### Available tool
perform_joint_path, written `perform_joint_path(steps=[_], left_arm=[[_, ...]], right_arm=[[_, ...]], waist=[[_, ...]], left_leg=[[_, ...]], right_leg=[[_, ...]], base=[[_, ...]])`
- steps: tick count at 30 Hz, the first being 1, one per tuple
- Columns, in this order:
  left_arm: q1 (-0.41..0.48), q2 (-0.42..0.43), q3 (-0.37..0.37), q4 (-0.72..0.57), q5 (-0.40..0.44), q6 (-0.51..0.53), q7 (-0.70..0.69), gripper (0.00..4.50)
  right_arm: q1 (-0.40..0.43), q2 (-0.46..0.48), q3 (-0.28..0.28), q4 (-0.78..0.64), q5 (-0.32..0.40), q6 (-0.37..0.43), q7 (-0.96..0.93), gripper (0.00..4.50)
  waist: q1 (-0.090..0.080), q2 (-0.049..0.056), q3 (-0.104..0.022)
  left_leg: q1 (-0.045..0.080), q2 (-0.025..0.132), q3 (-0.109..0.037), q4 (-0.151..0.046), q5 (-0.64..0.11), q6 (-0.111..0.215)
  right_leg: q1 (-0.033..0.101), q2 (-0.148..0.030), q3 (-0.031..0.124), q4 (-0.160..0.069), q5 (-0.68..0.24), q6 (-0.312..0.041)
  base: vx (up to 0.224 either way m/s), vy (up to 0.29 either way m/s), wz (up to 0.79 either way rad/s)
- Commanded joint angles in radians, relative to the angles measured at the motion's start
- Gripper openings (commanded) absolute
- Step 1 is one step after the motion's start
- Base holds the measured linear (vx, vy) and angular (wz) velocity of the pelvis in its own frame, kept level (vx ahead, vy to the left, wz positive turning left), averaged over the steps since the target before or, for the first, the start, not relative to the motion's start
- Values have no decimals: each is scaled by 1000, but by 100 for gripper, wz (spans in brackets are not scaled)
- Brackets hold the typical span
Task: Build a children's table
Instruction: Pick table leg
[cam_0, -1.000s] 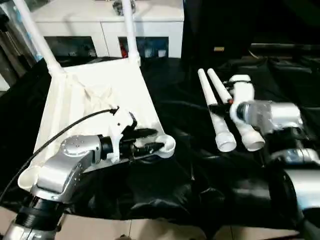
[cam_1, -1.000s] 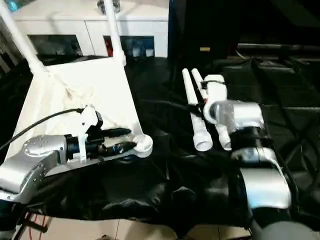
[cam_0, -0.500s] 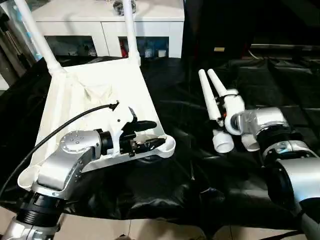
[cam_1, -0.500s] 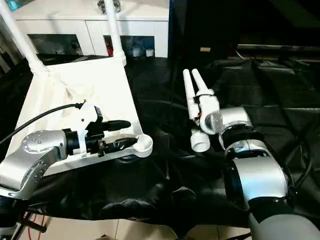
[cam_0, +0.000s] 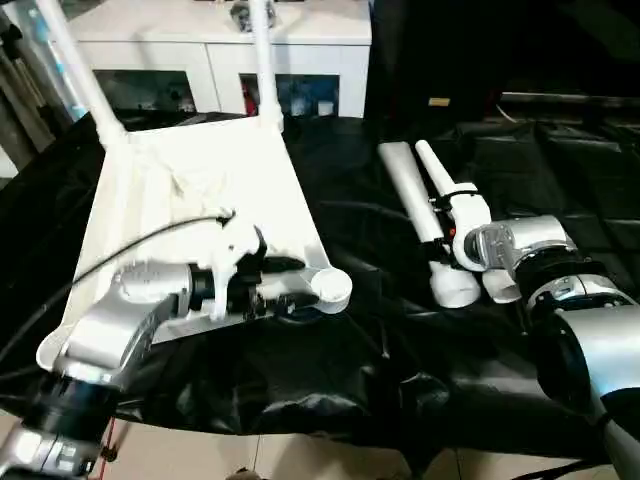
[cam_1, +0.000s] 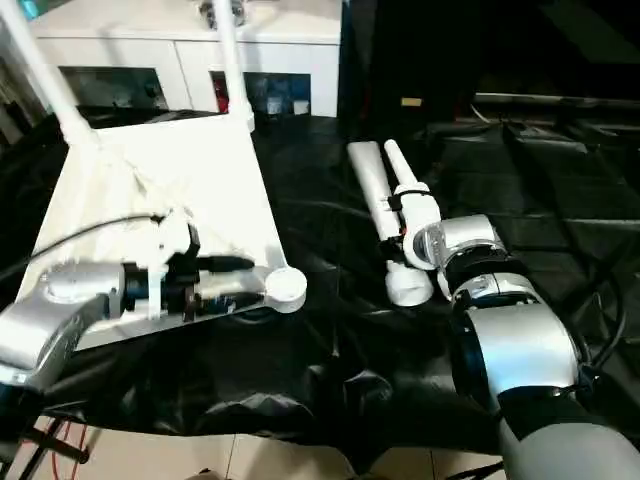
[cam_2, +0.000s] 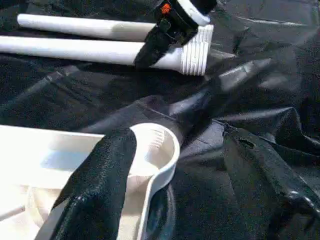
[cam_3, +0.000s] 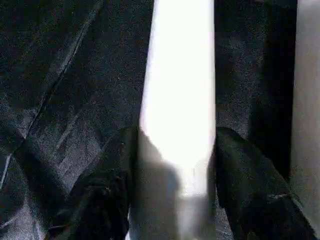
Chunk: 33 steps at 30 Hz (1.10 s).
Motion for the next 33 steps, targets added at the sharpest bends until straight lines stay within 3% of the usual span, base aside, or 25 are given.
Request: perform_joint_path(steps=[1, 2, 4, 6, 7, 8, 9, 10, 11, 12, 13, 14, 15, 18, 23, 24, 25, 28, 30, 33], left_arm=[[-5, 5, -9, 7, 17, -13, 5, 318], [-5, 5, -9, 7, 18, -13, 5, 318], [-7, -5, -12, 14, 19, -8, 9, 318], [-20, -26, -9, 27, 25, -4, 34, 318], [-29, -37, -6, 35, 28, -4, 50, 318], [-61, -66, 9, 69, 51, 30, 133, 318], [-61, -66, 9, 69, 51, 30, 133, 318], [-82, -89, 23, 96, 66, 33, 191, 318], [-105, -121, 50, 125, 64, 44, 249, 318], [-127, -153, 76, 149, 51, 53, 291, 318], [-153, -192, 105, 173, 30, 57, 334, 318], [-214, -285, 180, 233, -37, 39, 427, 318], [-214, -285, 180, 233, -37, 39, 427, 318], [-307, -412, 302, 337, -182, 44, 530, 318], [-370, -486, 343, 381, -286, 92, 496, 318], [-379, -501, 354, 377, -298, 109, 490, 318], [-386, -520, 376, 356, -343, 150, 468, 318], [-382, -523, 372, 350, -319, 168, 477, 318], [-381, -521, 365, 373, -296, 168, 524, 318], [-375, -511, 360, 382, -292, 180, 565, 318]], right_arm=[[-17, -4, -27, 4, 24, -5, 0, 207], [-17, -4, -28, 4, 25, -5, 0, 199], [-7, -8, -55, -5, 49, 4, -1, 191], [10, -12, -76, -22, 69, -6, 10, 188], [18, -14, -81, -31, 75, -19, 17, 187], [42, -7, -109, -77, 111, -74, 72, 187], [42, -7, -109, -77, 111, -74, 72, 186], [63, 6, -130, -120, 142, -110, 111, 186], [89, 26, -156, -173, 181, -148, 152, 186], [113, 42, -168, -223, 207, -172, 187, 186], [140, 56, -164, -283, 227, -178, 234, 186], [186, 69, -127, -388, 254, -144, 339, 186], [186, 69, -127, -388, 254, -144, 339, 186], [230, 80, -97, -501, 306, -94, 452, 186], [266, 94, -102, -634, 396, -49, 534, 186], [277, 98, -104, -662, 410, -44, 542, 186], [291, 111, -102, -688, 416, -45, 537, 186], [310, 128, -106, -723, 426, -34, 530, 185], [326, 138, -106, -757, 437, -20, 527, 185], [329, 148, -104, -767, 442, -15, 513, 185]], waist=[[4, -10, -74], [4, -12, -75], [9, -27, -75], [11, -28, -76], [16, -26, -78], [20, -12, -79], [18, -17, -75], [22, -10, -79], [26, 6, -80], [26, 6, -80], [26, -5, -83], [33, -6, -82], [35, -7, -82], [39, -8, -84], [51, -6, -84], [52, -8, -85], [53, -17, -84], [55, -17, -83], [56, -18, -79], [56, -16, -80]], left_leg=[[0, 12, 7, -57, -126, 19], [-1, 11, 7, -57, -123, 21], [-5, 11, 7, -58, -112, 28], [-5, 11, 8, -57, -105, 29], [-4, 12, 9, -55, -96, 28], [-3, 12, 7, -54, -89, 28], [-2, 12, 12, -54, -107, 34], [0, 13, 8, -52, -111, 30], [-1, 10, 6, -52, -115, 38], [-1, 10, 6, -52, -115, 38], [-3, 11, 4, -51, -117, 45], [-3, 8, 7, -47, -110, 58], [-3, 7, 8, -47, -108, 66], [-6, 5, 7, -44, -94, 78], [-6, 8, 3, -45, -86, 91], [-7, 8, 2, -45, -83, 90], [-7, 8, 5, -45, -79, 88], [-6, 10, 2, -49, -88, 85], [-3, 10, 2, -52, -96, 77], [-3, 10, 0, -53, -96, 66]], right_leg=[[60, -54, 47, -66, -211, -210], [61, -54, 47, -64, -200, -213], [65, -57, 47, -61, -197, -214], [64, -57, 48, -63, -198, -211], [63, -58, 48, -61, -185, -215], [60, -56, 49, -55, -147, -222], [57, -50, 50, -64, -140, -215], [58, -54, 50, -57, -128, -217], [62, -53, 48, -54, -105, -220], [62, -53, 48, -54, -105, -220], [68, -51, 46, -54, -73, -229], [69, -50, 46, -60, -64, -231], [69, -49, 47, -63, -63, -234], [72, -49, 44, -64, -57, -253], [70, -52, 42, -70, -93, -236], [71, -53, 41, -69, -93, -239], [70, -53, 42, -68, -99, -240], [68, -55, 40, -72, -136, -228], [66, -56, 41, -78, -186, -201], [66, -56, 42, -78, -192, -187]], base=[[0, 0, 0], [0, 0, 0], [0, 0, 0], [0, 0, 0], [0, 0, 0], [0, 0, 0], [0, 0, 0], [0, 0, 0], [0, 0, 0], [0, 0, 0], [0, 0, 0], [0, 0, 0], [0, 0, 0], [0, 0, 0], [0, 0, 0], [0, 0, 0], [0, 0, 0], [0, 0, 0], [0, 0, 0], [0, 0, 0]])
